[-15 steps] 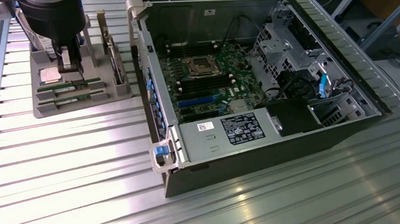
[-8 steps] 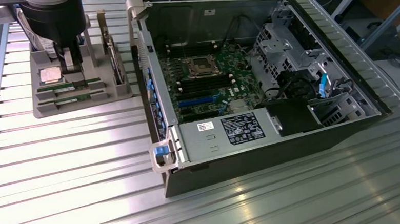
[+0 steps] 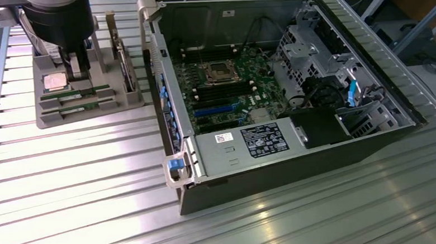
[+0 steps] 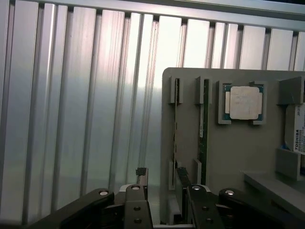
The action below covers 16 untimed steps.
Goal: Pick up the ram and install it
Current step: 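Pick up the ram and move it above insertion slot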
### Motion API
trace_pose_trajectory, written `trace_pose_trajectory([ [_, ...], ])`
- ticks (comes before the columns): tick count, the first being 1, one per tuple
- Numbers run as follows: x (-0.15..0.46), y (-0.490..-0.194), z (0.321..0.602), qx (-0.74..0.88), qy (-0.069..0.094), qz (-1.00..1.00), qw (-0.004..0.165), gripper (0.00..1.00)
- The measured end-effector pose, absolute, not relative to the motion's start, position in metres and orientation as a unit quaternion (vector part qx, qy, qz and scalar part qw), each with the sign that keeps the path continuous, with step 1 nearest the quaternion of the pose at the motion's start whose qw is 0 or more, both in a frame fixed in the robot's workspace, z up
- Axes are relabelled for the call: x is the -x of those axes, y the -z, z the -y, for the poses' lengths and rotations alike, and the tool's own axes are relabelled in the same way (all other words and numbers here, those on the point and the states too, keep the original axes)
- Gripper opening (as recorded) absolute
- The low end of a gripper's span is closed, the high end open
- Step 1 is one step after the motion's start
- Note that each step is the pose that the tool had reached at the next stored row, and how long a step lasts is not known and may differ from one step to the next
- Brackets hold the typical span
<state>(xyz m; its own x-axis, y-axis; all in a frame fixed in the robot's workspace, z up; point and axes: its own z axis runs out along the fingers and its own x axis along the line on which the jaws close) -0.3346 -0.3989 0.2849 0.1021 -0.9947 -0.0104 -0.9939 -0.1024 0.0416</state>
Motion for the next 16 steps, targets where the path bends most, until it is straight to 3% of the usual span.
trace_pose_trajectory([
  [16, 0.3346, -0.2787, 0.3989, -0.742, 0.015, 0.67, 0.015, 0.36],
])
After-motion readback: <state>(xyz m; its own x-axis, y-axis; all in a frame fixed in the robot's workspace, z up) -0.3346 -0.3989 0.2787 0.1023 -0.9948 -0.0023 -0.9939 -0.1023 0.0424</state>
